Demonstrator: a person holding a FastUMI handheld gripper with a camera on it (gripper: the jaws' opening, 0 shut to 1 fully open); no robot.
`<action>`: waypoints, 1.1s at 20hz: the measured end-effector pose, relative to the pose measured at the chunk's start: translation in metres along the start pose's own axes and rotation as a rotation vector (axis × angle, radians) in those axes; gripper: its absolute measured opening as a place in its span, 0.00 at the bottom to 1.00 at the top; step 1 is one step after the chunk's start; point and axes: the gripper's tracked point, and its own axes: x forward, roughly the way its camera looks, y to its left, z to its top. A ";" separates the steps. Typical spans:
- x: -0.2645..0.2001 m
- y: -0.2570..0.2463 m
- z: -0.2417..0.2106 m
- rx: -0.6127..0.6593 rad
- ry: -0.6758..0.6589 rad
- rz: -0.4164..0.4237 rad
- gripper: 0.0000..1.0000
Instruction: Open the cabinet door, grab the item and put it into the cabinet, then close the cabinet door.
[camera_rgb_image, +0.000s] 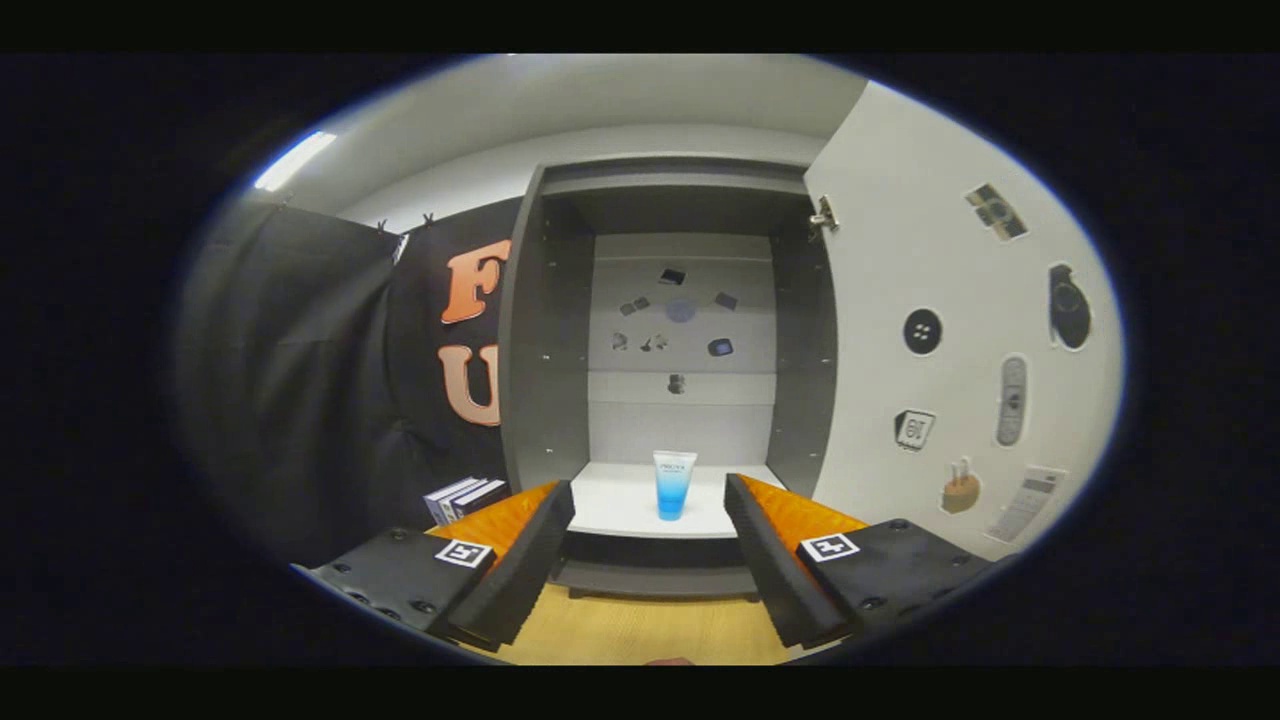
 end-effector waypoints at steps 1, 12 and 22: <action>-0.019 -0.007 0.002 -0.007 -0.012 -0.011 0.96; -0.211 -0.094 -0.006 0.029 -0.091 0.024 0.97; -0.235 -0.282 -0.024 0.056 -0.071 -0.273 0.99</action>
